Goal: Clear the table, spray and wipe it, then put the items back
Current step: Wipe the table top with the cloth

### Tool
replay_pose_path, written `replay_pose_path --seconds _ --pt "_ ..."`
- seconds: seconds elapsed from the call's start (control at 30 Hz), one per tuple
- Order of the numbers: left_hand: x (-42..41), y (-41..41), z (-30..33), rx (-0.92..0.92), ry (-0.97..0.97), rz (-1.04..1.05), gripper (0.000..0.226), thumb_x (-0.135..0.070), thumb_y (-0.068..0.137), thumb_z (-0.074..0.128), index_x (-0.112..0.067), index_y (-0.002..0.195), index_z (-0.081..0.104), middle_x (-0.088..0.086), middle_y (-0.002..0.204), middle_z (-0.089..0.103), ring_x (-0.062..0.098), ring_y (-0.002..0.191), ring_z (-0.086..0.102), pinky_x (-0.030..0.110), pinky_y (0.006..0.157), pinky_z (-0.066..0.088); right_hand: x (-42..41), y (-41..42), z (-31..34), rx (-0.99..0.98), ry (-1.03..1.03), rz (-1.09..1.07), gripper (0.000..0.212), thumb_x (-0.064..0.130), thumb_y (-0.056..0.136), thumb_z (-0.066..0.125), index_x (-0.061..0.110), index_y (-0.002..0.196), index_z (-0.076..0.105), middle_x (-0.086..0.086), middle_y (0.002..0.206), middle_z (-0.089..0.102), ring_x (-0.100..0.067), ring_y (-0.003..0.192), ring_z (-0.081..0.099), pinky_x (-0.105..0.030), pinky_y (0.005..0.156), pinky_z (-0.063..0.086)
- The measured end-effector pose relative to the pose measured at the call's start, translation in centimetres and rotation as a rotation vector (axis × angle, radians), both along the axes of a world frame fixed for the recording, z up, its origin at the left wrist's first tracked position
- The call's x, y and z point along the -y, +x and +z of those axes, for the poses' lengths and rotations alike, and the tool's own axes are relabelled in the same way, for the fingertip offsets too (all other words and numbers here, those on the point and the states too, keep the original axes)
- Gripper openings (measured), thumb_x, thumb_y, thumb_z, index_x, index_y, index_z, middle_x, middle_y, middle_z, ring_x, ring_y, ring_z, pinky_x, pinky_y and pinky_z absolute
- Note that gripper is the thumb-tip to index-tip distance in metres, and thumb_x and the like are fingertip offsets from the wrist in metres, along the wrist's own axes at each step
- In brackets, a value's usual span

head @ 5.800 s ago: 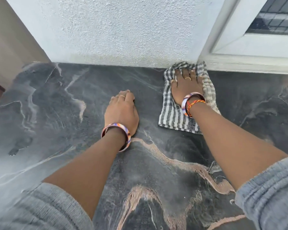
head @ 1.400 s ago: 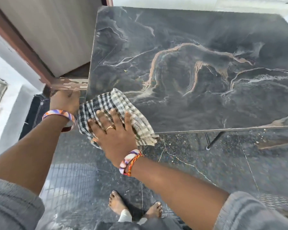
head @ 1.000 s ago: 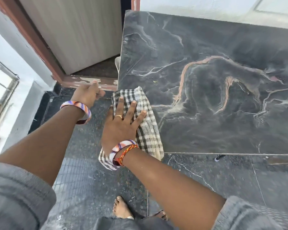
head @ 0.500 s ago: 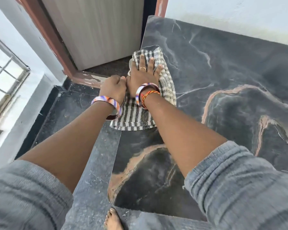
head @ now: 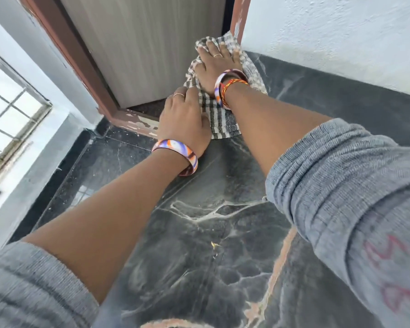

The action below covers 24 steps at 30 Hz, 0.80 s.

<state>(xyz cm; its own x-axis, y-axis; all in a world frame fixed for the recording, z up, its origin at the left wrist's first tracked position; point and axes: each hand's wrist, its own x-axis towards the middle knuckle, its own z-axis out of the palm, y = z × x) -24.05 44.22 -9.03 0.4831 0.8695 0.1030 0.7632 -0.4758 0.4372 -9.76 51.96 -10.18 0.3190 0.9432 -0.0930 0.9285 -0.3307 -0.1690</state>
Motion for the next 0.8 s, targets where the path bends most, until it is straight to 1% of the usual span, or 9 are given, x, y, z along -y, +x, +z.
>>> replay_pose_path --seconds 0.13,0.27,0.37,0.53,0.63,0.7,0.8 --pt "0.6 1.1 0.8 -0.009 0.026 0.006 0.043 -0.017 0.087 0.048 -0.004 0.127 0.041 0.017 0.143 0.034 0.038 0.127 0.035 0.043 0.102 0.032 0.3 1.5 0.2 -0.009 0.006 0.041 0.053 0.031 0.098 0.019 0.023 0.149 0.007 -0.001 0.158 0.003 -0.023 0.146 0.003 -0.044 0.118 0.000" --pt "1.4 2.6 1.3 -0.048 -0.002 -0.058 0.041 -0.019 0.090 0.047 -0.005 0.127 0.042 0.018 0.135 0.045 0.035 0.126 0.038 0.043 0.100 0.034 3.1 2.8 0.0 -0.009 0.015 0.074 0.052 0.030 0.098 0.020 0.024 0.148 0.008 0.000 0.158 0.006 -0.022 0.145 0.005 -0.043 0.118 0.001" --pt "2.3 4.5 1.4 -0.033 -0.024 -0.131 0.036 -0.019 0.090 0.047 -0.004 0.123 0.045 0.019 0.126 0.051 0.034 0.121 0.041 0.042 0.097 0.036 7.3 6.5 -0.1 -0.001 0.013 -0.001 0.051 0.029 0.098 0.020 0.025 0.148 0.011 0.001 0.158 0.008 -0.022 0.145 0.006 -0.042 0.118 0.001" --pt "5.1 8.5 1.3 -0.032 -0.086 -0.327 0.036 -0.021 0.092 0.047 -0.006 0.125 0.048 0.015 0.130 0.051 0.032 0.122 0.043 0.039 0.100 0.037 17.1 14.9 0.0 -0.009 -0.024 -0.295 0.050 0.029 0.099 0.019 0.026 0.149 0.010 0.002 0.158 0.005 -0.021 0.145 0.003 -0.041 0.118 0.001" --pt "6.5 10.3 1.4 -0.019 -0.095 -0.411 0.034 -0.019 0.090 0.048 -0.006 0.121 0.052 0.013 0.126 0.055 0.032 0.118 0.047 0.037 0.096 0.040 22.7 19.0 0.2 0.001 -0.034 -0.527 0.051 0.029 0.099 0.019 0.025 0.149 0.010 0.002 0.158 0.003 -0.023 0.145 0.004 -0.044 0.118 0.004" --pt "7.4 11.3 1.5 -0.002 -0.087 -0.453 0.033 -0.017 0.090 0.047 -0.006 0.120 0.054 0.012 0.124 0.056 0.030 0.117 0.048 0.036 0.095 0.041 26.4 21.0 0.2 0.018 -0.038 -0.708 0.052 0.031 0.098 0.018 0.026 0.149 0.010 0.002 0.158 0.003 -0.024 0.145 0.006 -0.047 0.118 0.004" --pt "8.1 11.8 1.5 0.020 -0.091 -0.482 0.033 -0.017 0.089 0.048 -0.007 0.120 0.055 0.009 0.125 0.057 0.028 0.117 0.049 0.034 0.095 0.043 31.2 22.1 -0.1 -0.018 -0.045 -0.955 0.054 0.036 0.097 0.017 0.026 0.149 0.008 0.001 0.158 0.001 -0.025 0.145 0.002 -0.050 0.116 0.001"
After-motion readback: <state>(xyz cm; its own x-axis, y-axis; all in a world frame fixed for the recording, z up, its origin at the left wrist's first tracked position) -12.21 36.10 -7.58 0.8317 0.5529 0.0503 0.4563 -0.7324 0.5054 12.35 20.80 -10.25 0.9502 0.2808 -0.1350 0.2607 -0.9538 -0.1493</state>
